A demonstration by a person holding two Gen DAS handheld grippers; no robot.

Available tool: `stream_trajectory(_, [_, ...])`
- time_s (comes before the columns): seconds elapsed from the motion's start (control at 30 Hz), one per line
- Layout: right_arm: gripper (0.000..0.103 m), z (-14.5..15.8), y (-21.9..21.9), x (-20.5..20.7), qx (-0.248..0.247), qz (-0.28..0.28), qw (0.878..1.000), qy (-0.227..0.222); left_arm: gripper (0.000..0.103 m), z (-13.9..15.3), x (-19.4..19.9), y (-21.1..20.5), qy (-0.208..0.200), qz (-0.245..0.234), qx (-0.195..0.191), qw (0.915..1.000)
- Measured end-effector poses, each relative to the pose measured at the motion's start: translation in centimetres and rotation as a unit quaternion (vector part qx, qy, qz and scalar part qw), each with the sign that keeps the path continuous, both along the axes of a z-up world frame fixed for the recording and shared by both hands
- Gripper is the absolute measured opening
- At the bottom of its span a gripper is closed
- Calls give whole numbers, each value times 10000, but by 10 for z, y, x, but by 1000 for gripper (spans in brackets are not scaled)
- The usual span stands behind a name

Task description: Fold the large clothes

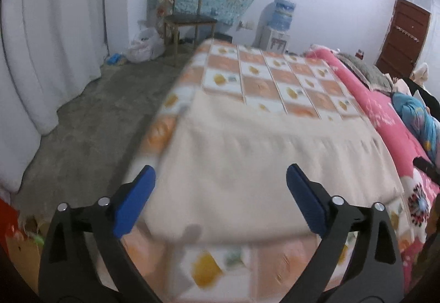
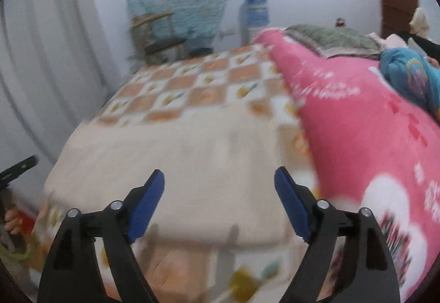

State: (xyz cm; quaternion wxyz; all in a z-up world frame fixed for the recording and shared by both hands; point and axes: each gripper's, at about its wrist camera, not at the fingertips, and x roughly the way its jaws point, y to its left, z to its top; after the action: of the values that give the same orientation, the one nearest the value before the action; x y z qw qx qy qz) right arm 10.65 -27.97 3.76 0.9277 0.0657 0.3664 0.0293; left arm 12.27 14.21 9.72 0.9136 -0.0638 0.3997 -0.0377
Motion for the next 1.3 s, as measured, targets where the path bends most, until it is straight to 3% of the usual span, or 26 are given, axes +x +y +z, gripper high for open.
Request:
stream_trajectory(0.17, [88, -18, 46, -50, -230, 218, 9994, 121, 93, -19, -41, -31, 256, 92, -25, 9996])
stream_trajectory(0.23, [88, -24, 59, -63, -278, 231, 9992, 172, 93, -21, -51, -46, 269, 240, 134, 9993])
stream_trajectory(0.3, [89, -23, 66, -73, -372, 206, 9990, 116, 93, -18, -56, -61, 318, 69, 304, 9990])
stream_trajectory(0.4, [92, -10, 70, -81, -607, -10, 9981, -132, 93, -5, -64, -81, 189, -118, 719, 9972])
stream_trajectory(0.6, [96, 11, 69, -89, -711, -489, 9944, -604, 94, 13, -74, -106, -213, -83, 1010, 9946])
stream_trajectory(1.1, [96, -23, 78, -67, -561, -465, 9969, 301, 94, -8, -76, -120, 92, 99, 1131, 9935])
stream_trajectory(1.3, [96, -28, 82, -63, -589, -369, 9968, 404, 94, -14, -73, -120, 202, 79, 1103, 9937])
